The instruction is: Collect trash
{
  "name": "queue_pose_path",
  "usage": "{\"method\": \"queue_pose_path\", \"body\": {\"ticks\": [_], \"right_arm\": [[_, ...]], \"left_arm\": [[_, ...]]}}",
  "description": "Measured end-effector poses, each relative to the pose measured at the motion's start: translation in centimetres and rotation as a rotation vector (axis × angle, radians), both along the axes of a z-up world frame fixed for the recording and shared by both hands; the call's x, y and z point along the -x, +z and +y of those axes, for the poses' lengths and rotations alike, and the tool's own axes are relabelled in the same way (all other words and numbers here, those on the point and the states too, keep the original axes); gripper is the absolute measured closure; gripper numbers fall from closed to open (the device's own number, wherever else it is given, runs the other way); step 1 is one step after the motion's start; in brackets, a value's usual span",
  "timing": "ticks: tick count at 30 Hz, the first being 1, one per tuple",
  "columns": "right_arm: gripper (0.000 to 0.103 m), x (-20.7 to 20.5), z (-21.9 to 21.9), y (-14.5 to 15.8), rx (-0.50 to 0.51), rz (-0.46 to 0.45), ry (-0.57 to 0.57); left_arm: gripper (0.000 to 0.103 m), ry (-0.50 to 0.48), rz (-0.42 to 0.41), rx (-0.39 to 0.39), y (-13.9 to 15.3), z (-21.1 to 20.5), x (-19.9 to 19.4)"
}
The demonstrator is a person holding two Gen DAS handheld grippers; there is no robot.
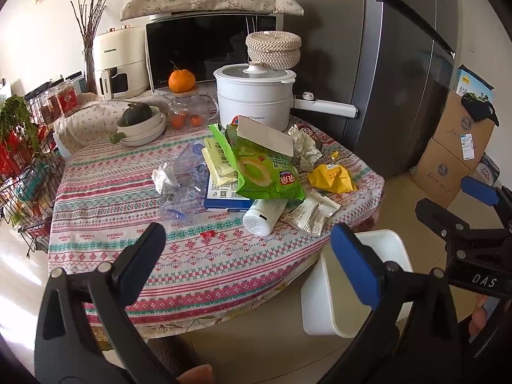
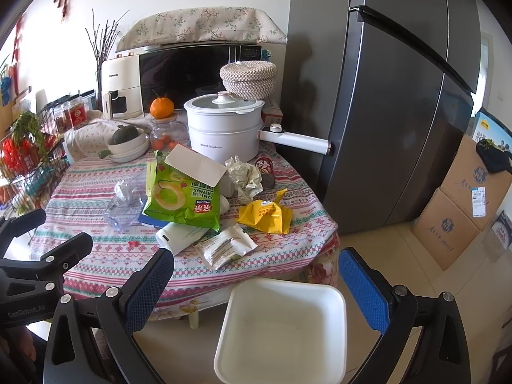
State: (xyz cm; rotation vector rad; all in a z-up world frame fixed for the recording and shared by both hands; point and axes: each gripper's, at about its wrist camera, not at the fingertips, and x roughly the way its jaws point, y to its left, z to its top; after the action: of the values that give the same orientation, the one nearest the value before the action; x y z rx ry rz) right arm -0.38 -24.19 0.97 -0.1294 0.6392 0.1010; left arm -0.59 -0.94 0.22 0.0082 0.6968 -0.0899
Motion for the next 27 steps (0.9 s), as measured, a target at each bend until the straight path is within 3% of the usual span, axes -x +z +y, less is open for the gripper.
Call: {"method": "queue_pose_path", "body": {"ticks": [12,16,22,27], "right_arm": [[0.000,-0.1,-0.1,-0.1,-0.001,0.001,0.001],[0.000,-0.4,-0.4,-0.2,-0.032,0.010,0.004],[0.000,-2.8,-1.2,-0.6,-0.068,0.084,0.022],[0.000,-6.8,-1.6,-1.2,-0.086,0.225,0.068]], "left_arm": [[0.001,0.008,0.008,0.021,-0.2,0.3,-0.4],[0.001,0.029,0.017,-0.008,-0.6,0.8,-1.1],[0.001,-0.016,0.142,-0.017,-1.9,1.9,-4.1],[0.001,-0.047,0.242,-0.004,-2.9,2.7,-8.4]]}}
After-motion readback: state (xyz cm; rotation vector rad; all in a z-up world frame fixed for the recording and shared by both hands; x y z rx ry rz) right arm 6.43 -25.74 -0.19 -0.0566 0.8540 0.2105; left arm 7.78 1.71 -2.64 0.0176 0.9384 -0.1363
